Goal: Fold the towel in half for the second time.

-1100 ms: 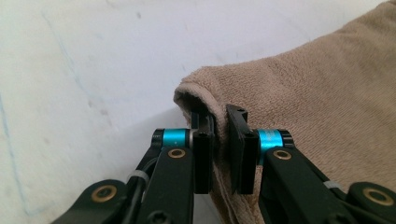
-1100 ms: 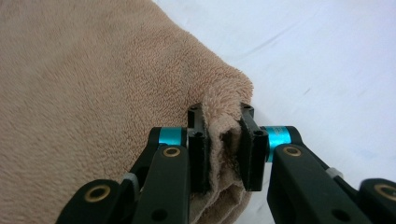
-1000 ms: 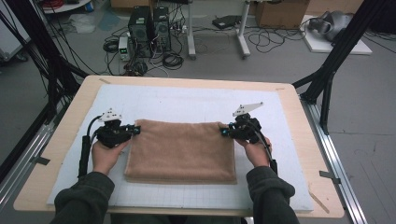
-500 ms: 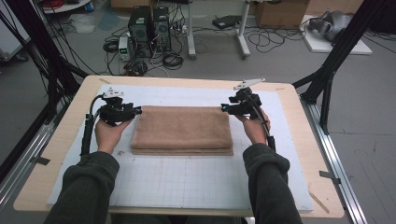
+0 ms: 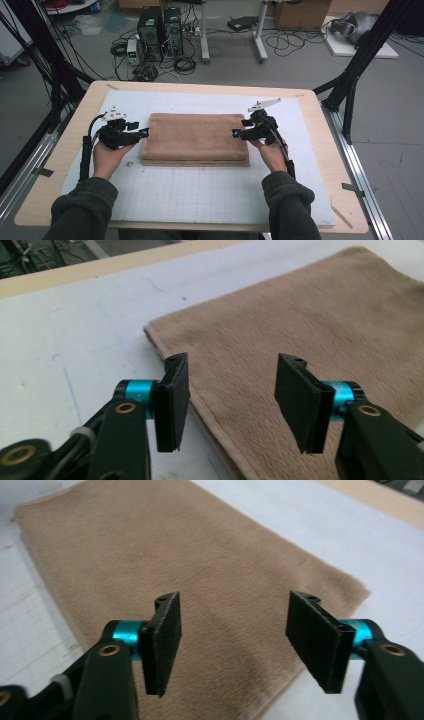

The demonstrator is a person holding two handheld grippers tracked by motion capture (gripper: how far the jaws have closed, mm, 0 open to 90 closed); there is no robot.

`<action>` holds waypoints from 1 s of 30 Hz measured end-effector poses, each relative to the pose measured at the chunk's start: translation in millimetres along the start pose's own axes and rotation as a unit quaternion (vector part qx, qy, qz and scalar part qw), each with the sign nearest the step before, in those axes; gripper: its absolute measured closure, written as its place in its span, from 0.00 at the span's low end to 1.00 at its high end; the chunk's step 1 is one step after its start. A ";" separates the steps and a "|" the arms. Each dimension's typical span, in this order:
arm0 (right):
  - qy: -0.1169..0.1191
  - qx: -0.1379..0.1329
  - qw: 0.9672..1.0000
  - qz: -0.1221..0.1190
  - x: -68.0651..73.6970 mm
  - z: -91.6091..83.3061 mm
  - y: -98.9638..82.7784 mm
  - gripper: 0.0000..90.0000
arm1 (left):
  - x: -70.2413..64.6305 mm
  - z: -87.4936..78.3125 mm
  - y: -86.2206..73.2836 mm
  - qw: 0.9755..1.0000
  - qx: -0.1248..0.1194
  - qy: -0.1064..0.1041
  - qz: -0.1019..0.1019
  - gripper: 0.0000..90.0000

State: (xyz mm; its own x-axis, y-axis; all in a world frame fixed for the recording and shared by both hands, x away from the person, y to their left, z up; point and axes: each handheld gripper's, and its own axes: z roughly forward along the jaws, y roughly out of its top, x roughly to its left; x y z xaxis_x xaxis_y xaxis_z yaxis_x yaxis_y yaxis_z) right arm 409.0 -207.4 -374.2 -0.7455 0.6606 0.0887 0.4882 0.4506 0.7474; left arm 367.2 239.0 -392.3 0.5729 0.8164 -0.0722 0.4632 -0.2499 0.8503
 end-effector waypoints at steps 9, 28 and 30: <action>0.014 0.007 1.000 -0.006 12.7 3.0 -11.8 0.25 | -9.4 -3.2 -2.8 1.000 0.011 -0.015 0.010 0.32; 0.010 -0.034 0.999 0.016 15.4 -32.8 -41.7 0.18 | -26.2 -28.9 -9.9 0.999 0.005 -0.032 0.038 0.27; 0.011 -0.035 0.999 0.021 15.2 -35.9 -44.6 0.18 | -25.6 -32.1 -13.8 0.999 0.004 -0.031 0.036 0.27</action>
State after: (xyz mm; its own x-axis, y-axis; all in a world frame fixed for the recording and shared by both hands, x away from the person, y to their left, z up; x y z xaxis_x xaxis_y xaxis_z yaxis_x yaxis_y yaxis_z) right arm 359.6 -239.1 -382.6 -0.7351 0.6645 0.1347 0.4870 0.3793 0.7868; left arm 324.5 238.3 -385.4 0.6458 0.7623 -0.0439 0.4250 -0.3111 0.8500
